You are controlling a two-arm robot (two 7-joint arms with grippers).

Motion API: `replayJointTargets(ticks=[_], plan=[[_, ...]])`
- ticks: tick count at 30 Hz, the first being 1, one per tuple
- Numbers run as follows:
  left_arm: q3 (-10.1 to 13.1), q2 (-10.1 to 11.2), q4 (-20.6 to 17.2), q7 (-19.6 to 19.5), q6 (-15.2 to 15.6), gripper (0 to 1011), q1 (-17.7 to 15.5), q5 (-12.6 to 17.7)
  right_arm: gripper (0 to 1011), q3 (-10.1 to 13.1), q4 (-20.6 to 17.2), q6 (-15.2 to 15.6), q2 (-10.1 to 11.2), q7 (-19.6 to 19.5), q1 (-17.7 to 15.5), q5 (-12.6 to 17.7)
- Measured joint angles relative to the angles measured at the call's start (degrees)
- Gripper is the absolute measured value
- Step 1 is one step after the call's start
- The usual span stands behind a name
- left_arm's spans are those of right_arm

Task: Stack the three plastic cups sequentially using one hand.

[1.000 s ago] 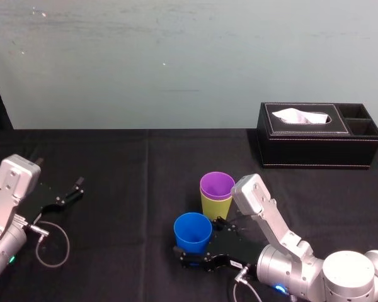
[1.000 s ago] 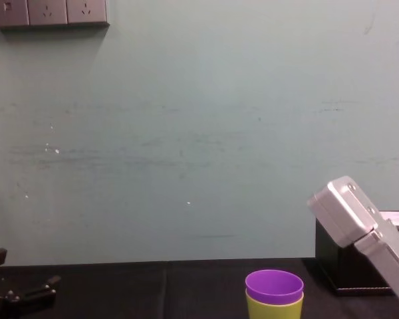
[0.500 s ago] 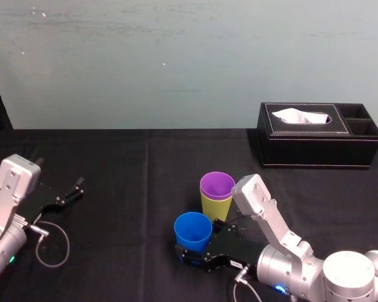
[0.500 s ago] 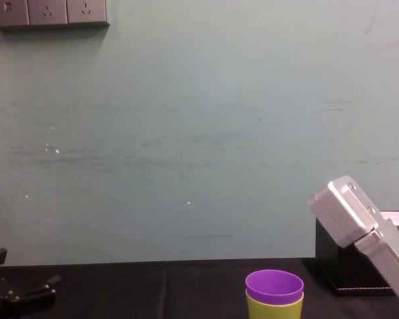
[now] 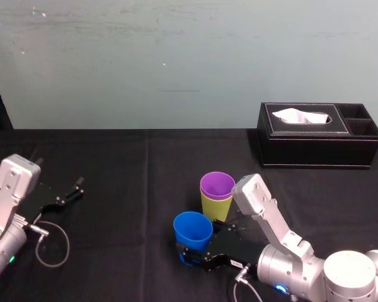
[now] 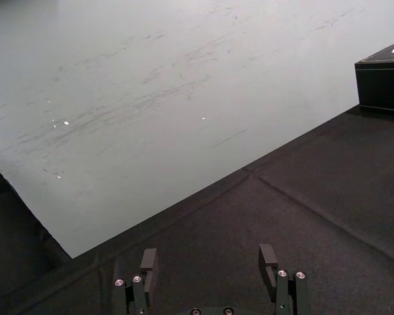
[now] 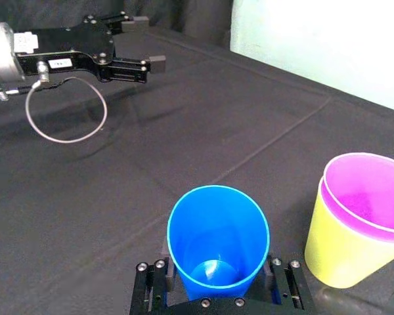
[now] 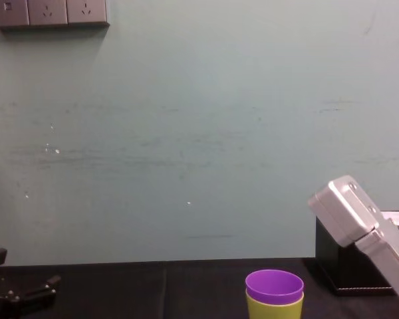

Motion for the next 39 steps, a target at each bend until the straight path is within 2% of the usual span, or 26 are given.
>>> replayJointTargets(ticks=[6, 12, 18, 24, 32, 39], plan=[[0.0, 0.0, 0.0, 0.0, 0.0, 1000, 0.0, 0.0, 722, 0.28, -1.83, 0.43, 0.72, 0.1, -0.15, -0.03], [0.0, 0.0, 0.0, 0.0, 0.0, 1000, 0.0, 0.0, 721, 0.75, -4.44, 2.32, 1.58, 0.57, 0.15, 0.29], [0.0, 0.0, 0.0, 0.0, 0.0, 1000, 0.0, 0.0, 722, 0.97, -8.54, 6.66, 2.93, 1.61, 2.29, 1.36], [0.0, 0.0, 0.0, 0.0, 0.0, 1000, 0.0, 0.0, 721, 1.55, -10.88, 10.48, 3.53, 1.96, 5.33, 3.02], [0.0, 0.0, 0.0, 0.0, 0.0, 1000, 0.0, 0.0, 722, 2.65, -11.1, 13.19, 3.65, 1.79, 8.64, 4.93], [0.0, 0.0, 0.0, 0.0, 0.0, 1000, 0.0, 0.0, 721, 3.59, -8.71, 14.6, 3.92, 0.34, 11.82, 6.27]])
